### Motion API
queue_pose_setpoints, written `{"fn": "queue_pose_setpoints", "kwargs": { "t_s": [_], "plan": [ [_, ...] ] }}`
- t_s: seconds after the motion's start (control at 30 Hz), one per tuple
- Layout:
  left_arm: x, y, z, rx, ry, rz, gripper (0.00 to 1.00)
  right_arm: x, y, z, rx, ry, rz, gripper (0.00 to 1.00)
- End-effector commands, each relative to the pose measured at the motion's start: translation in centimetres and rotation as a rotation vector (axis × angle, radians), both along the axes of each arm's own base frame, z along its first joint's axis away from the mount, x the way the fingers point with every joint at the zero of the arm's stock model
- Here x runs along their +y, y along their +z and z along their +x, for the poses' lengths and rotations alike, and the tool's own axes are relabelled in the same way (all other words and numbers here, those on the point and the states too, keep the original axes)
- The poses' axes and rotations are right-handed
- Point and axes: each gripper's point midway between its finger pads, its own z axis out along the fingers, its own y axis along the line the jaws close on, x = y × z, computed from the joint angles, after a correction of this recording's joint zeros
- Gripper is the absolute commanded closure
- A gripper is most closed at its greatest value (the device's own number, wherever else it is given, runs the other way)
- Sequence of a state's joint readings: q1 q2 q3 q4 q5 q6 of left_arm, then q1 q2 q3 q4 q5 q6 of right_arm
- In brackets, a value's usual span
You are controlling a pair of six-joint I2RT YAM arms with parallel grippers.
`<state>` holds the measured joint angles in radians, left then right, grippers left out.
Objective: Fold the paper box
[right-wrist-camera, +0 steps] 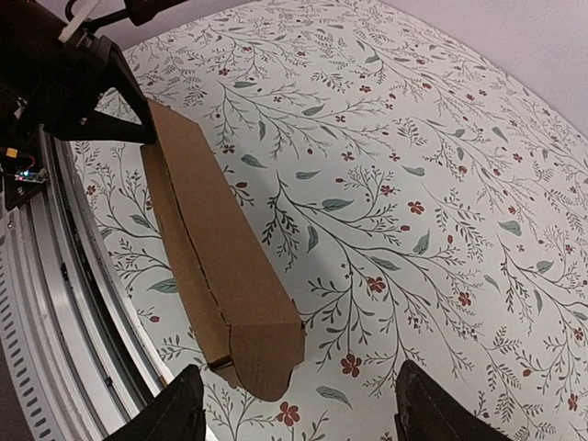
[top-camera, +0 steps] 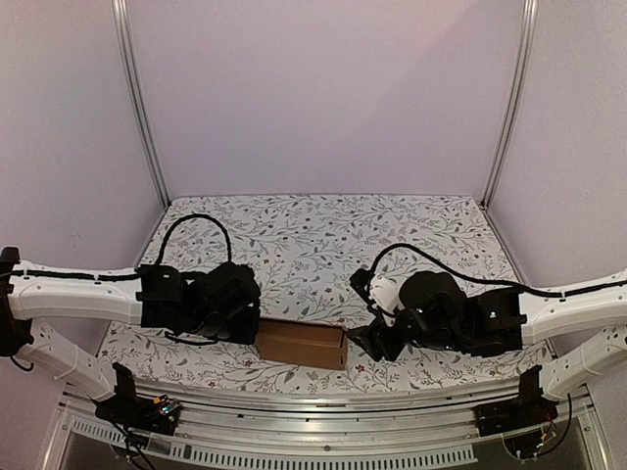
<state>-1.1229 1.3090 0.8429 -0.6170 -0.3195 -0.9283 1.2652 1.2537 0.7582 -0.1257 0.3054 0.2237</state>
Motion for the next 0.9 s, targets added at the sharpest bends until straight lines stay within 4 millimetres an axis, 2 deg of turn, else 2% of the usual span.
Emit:
{"fn": "queue_pose_setpoints", "kwargs": {
  "t_s": [0.0, 0.17, 0.3, 0.7, 0.87],
  "plan": [
    [0.2, 0.1, -0.2, -0.005, 0.023, 0.030, 1.00, 1.5, 0.2, 0.4, -0.015, 0.006, -0.011, 0.33],
    [0.5, 0.0, -0.2, -0.005, 0.040, 0.048, 1.00, 2.6, -1.0, 0.5, 0.001, 0.018, -0.045, 0.39],
    [0.5, -0.1, -0.3, -0.004, 0.041, 0.052, 1.00, 2.7, -1.8, 0.8, 0.003, 0.005, -0.068, 0.43],
    [0.1, -0.1, -0.2, -0.002, 0.038, 0.064, 1.00, 2.5, -1.9, 0.6, -0.002, -0.003, -0.085, 0.72],
    [0.1, -0.1, -0.2, -0.003, 0.040, 0.063, 1.00, 2.4, -1.9, 0.2, -0.001, -0.004, -0.092, 0.79]
  ]
}}
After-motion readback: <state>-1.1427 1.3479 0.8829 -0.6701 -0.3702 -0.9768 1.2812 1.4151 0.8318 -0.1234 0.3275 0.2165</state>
